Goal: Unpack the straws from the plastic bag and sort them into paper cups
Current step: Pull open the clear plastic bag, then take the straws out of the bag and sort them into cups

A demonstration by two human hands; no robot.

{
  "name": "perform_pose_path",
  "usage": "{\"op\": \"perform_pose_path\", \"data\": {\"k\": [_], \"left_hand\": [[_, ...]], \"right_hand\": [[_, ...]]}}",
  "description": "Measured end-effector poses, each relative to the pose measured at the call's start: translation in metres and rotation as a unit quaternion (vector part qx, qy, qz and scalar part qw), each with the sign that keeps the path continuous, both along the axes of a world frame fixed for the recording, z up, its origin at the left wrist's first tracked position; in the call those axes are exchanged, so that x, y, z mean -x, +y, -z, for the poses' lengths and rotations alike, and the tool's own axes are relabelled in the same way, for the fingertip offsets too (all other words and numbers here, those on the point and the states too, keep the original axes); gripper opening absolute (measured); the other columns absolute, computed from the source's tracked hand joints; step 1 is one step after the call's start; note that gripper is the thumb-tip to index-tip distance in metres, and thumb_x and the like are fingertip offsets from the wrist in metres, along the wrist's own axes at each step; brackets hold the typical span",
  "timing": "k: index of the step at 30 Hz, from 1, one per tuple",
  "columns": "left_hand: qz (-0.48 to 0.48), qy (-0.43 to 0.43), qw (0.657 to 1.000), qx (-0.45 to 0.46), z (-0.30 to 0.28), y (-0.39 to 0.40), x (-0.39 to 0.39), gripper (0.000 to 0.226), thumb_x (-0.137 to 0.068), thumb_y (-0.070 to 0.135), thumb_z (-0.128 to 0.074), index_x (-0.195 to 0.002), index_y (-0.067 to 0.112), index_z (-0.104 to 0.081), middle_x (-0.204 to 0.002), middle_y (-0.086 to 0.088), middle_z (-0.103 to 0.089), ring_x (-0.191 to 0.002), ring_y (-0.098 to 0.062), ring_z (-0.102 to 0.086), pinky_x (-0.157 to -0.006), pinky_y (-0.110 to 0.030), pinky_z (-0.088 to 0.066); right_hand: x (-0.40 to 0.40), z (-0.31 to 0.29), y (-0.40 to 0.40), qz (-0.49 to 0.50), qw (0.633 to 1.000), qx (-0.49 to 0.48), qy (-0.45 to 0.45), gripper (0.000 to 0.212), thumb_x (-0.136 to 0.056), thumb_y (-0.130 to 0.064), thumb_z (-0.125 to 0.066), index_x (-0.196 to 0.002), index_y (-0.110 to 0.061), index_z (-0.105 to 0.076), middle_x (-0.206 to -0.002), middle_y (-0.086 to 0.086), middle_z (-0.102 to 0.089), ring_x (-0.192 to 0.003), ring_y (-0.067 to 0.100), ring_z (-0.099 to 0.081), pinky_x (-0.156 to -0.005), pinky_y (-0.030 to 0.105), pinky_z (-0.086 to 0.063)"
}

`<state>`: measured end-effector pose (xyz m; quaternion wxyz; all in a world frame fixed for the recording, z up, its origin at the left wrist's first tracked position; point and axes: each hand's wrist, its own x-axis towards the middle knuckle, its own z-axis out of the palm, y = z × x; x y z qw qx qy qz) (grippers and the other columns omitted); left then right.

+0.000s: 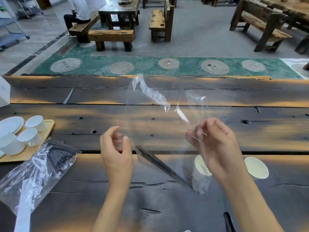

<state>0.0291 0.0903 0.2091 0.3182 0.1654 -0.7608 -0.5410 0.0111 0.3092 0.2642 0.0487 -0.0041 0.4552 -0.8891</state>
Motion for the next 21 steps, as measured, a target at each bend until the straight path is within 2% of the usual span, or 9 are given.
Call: {"op": "perform_pose_path", "data": {"k": [2, 3, 6, 10, 12, 15, 17, 19, 21], "left_hand": [[0.013, -0.069, 0.990, -0.124, 0.030, 0.017, -0.001, 0.033, -0.092, 0.006, -0.063, -0.119, 0.019, -0.049, -0.101, -0.002, -0.055, -0.088, -0.018, -0.056, -0.074, -0.012, -0.045], [0.026, -0.125, 0.972, -0.197, 0.046, 0.028, -0.002, 0.036, -0.092, 0.012, -0.066, -0.122, 0.020, -0.047, -0.107, -0.003, -0.057, -0.095, -0.020, -0.058, -0.081, -0.013, -0.046], [0.133, -0.248, 0.864, -0.418, 0.078, 0.063, -0.004, 0.054, -0.091, 0.037, -0.064, -0.136, 0.017, -0.043, -0.131, -0.010, -0.060, -0.114, -0.023, -0.060, -0.104, -0.038, -0.046], [0.269, -0.179, 0.714, -0.621, 0.088, 0.078, 0.014, 0.095, -0.068, 0.051, -0.083, -0.140, 0.001, -0.046, -0.136, -0.028, -0.057, -0.126, -0.041, -0.056, -0.097, -0.045, -0.052], [0.287, -0.145, 0.683, -0.656, 0.089, 0.074, 0.023, 0.087, -0.064, 0.040, -0.090, -0.131, -0.002, -0.054, -0.119, -0.022, -0.065, -0.104, -0.034, -0.068, -0.094, -0.043, -0.054], [0.287, -0.142, 0.712, -0.624, 0.094, 0.061, 0.024, 0.028, -0.075, 0.014, -0.078, -0.095, 0.009, -0.058, -0.079, -0.007, -0.066, -0.062, -0.016, -0.066, -0.067, -0.029, -0.059], [0.274, -0.142, 0.747, -0.589, 0.094, 0.043, 0.021, 0.029, -0.076, 0.000, -0.075, -0.086, 0.011, -0.050, -0.076, -0.010, -0.063, -0.054, -0.014, -0.061, -0.053, -0.024, -0.056], [0.265, -0.138, 0.770, -0.563, 0.090, 0.025, 0.017, 0.039, -0.074, -0.006, -0.076, -0.096, 0.009, -0.048, -0.077, -0.014, -0.063, -0.053, -0.016, -0.058, -0.051, -0.024, -0.054], [0.257, -0.133, 0.797, -0.531, 0.084, 0.009, 0.014, 0.048, -0.068, -0.002, -0.077, -0.105, 0.009, -0.048, -0.076, -0.015, -0.066, -0.053, -0.018, -0.059, -0.051, -0.026, -0.055]], "right_hand": [[0.002, -0.010, -0.010, -0.010, 0.999, 0.050, 0.005, 0.018, -0.095, -0.019, -0.051, -0.081, -0.009, -0.057, -0.064, 0.008, -0.053, -0.074, 0.029, -0.064, -0.087, 0.047, -0.053], [0.003, -0.014, -0.015, -0.013, 0.998, 0.067, 0.009, 0.018, -0.095, -0.019, -0.049, -0.082, -0.009, -0.056, -0.064, 0.007, -0.054, -0.074, 0.029, -0.065, -0.087, 0.048, -0.053], [0.001, -0.019, -0.026, -0.012, 0.993, 0.121, 0.007, 0.024, -0.099, -0.021, -0.044, -0.082, -0.010, -0.056, -0.068, 0.005, -0.052, -0.075, 0.027, -0.065, -0.083, 0.045, -0.055], [-0.005, -0.018, -0.023, 0.011, 0.985, 0.172, -0.017, 0.026, -0.100, -0.022, -0.045, -0.080, -0.012, -0.059, -0.069, 0.004, -0.051, -0.074, 0.026, -0.063, -0.081, 0.043, -0.055], [-0.008, -0.015, -0.015, 0.040, 0.985, 0.166, -0.025, 0.023, -0.098, -0.021, -0.046, -0.081, -0.013, -0.060, -0.070, 0.004, -0.054, -0.074, 0.025, -0.062, -0.081, 0.042, -0.056], [-0.011, -0.011, 0.011, 0.098, 0.988, 0.121, -0.023, 0.014, -0.092, -0.016, -0.050, -0.089, -0.014, -0.063, -0.076, 0.003, -0.061, -0.075, 0.023, -0.061, -0.078, 0.038, -0.055], [-0.010, -0.013, 0.038, 0.133, 0.987, 0.089, -0.014, 0.015, -0.086, -0.016, -0.054, -0.095, -0.017, -0.065, -0.082, 0.002, -0.064, -0.076, 0.021, -0.062, -0.076, 0.035, -0.055], [-0.006, -0.020, 0.068, 0.140, 0.990, 0.029, 0.006, 0.021, -0.087, -0.016, -0.053, -0.103, -0.021, -0.064, -0.091, 0.002, -0.067, -0.076, 0.021, -0.065, -0.075, 0.034, -0.055], [-0.002, -0.033, 0.093, 0.134, 0.986, -0.096, 0.030, 0.025, -0.090, -0.015, -0.052, -0.111, -0.024, -0.062, -0.098, 0.005, -0.070, -0.074, 0.023, -0.069, -0.071, 0.032, -0.056]]}}
